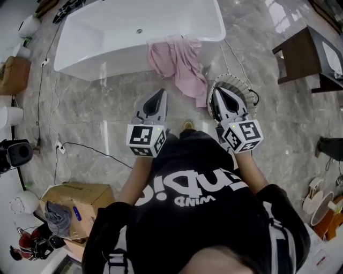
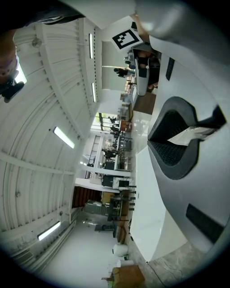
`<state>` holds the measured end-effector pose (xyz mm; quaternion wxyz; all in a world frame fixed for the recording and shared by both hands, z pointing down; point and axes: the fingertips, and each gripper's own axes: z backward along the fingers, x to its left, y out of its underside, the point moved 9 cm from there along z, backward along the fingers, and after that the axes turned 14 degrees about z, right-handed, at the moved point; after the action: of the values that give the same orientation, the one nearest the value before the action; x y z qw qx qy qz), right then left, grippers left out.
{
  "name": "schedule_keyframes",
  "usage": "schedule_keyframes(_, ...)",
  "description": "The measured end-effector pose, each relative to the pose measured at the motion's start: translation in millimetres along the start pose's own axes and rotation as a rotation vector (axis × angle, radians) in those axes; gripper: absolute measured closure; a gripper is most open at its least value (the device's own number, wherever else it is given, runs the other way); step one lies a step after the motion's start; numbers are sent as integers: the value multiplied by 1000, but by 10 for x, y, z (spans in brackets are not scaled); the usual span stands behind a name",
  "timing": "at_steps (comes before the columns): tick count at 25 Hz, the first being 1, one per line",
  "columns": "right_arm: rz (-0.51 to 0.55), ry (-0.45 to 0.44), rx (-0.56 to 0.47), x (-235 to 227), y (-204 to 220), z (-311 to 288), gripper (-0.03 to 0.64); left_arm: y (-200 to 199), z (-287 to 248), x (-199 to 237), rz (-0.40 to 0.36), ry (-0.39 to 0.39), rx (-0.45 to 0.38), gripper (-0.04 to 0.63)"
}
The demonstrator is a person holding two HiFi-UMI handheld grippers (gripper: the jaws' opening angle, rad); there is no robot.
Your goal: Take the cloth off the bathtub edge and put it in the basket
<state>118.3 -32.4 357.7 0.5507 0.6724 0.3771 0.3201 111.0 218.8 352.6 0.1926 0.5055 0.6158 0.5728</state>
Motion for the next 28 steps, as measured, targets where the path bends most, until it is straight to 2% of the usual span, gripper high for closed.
schedule_keyframes(6,-23,-22,19,-327,-1,-401,606,-186,-377,150,13,-28,9,581)
schedule_keyframes(10,-26,-13,18,-444,-9,-656,606,-294,-642,313,8,-15,10,581)
schedule_keyframes(19,-50,88,28,-715,-177,-1312,606,-689,-1398,783,-14,85,42,581)
schedule_keyframes(28,-35,177,38,-727,-398,-2111,606,-1194,-2053,1408,-45,192,66,581)
